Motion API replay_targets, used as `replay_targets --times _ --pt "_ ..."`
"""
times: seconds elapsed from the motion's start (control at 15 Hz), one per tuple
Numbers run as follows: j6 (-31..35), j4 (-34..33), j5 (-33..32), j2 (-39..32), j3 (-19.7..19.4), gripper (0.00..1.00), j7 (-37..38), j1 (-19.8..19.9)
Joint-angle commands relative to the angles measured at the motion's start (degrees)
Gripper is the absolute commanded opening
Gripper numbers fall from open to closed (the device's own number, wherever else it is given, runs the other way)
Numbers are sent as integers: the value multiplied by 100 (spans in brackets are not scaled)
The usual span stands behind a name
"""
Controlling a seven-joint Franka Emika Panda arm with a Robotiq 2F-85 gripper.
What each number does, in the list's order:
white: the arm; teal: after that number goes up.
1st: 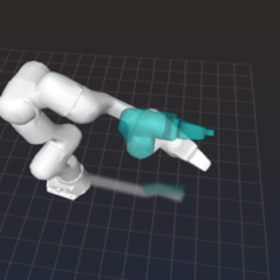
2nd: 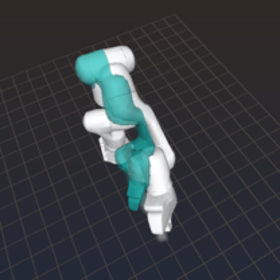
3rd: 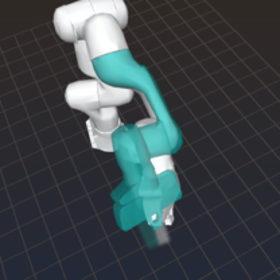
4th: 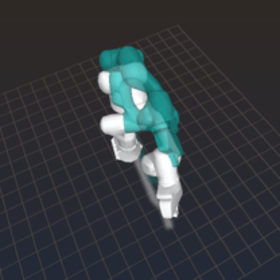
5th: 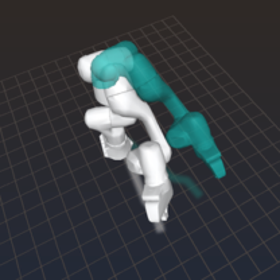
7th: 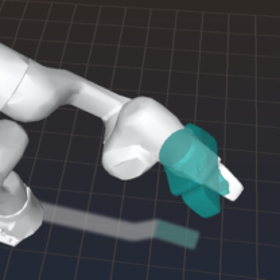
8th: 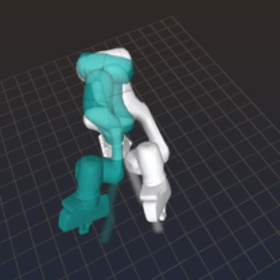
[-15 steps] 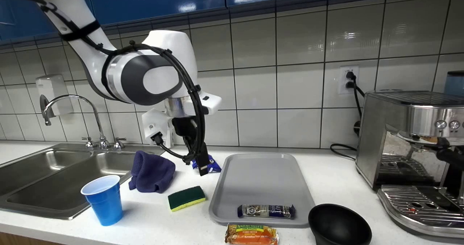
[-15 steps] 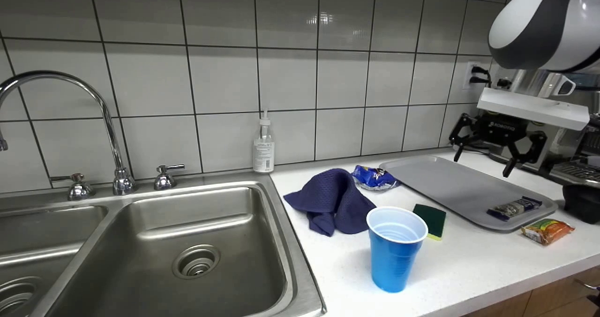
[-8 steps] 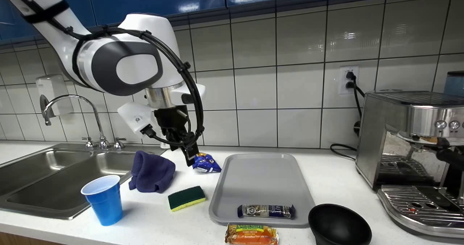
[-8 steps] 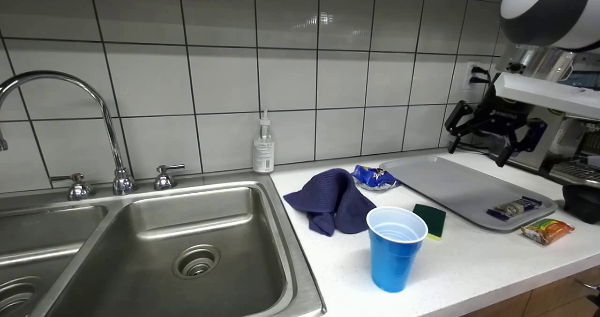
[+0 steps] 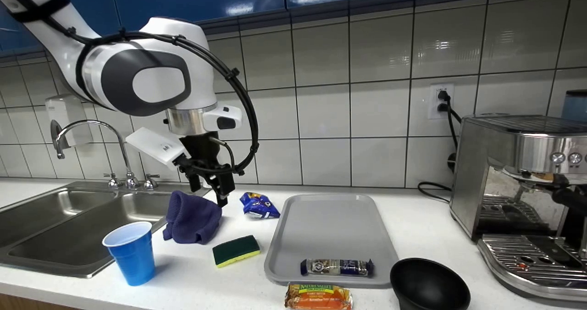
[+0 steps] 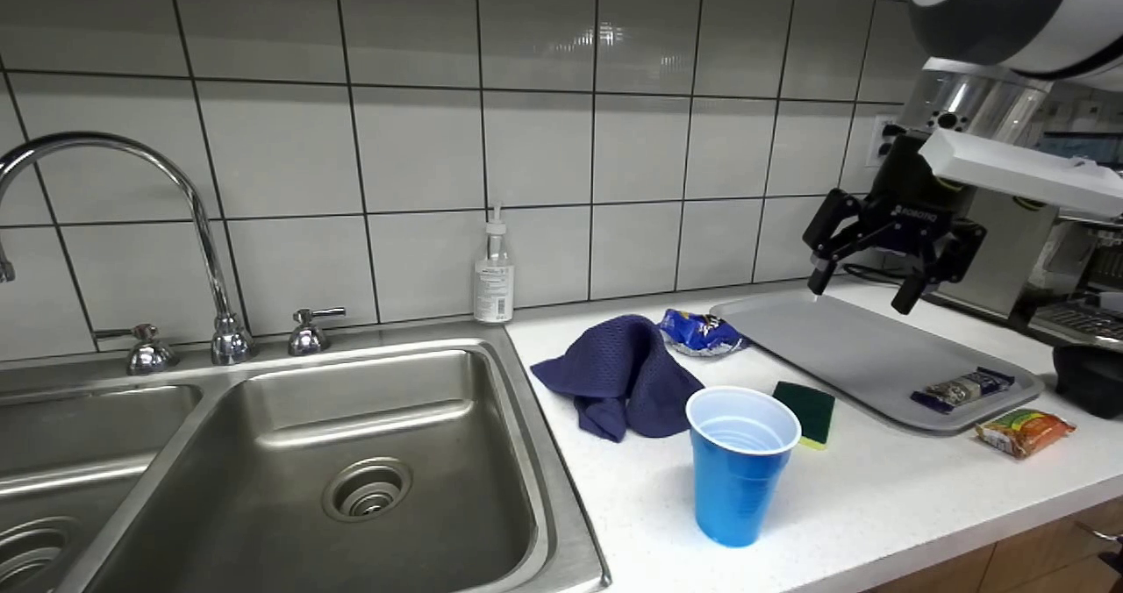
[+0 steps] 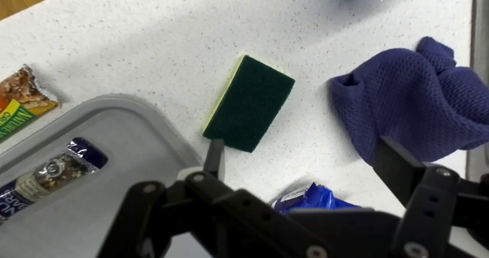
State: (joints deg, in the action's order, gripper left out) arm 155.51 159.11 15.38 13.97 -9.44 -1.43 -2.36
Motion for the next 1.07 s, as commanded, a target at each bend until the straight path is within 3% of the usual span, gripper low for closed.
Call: replay_targets --times 0.0,1.0 --pt "-348 -2 153 162 68 100 -464 -118" --pt "-215 -3 203 55 522 100 -1025 -805"
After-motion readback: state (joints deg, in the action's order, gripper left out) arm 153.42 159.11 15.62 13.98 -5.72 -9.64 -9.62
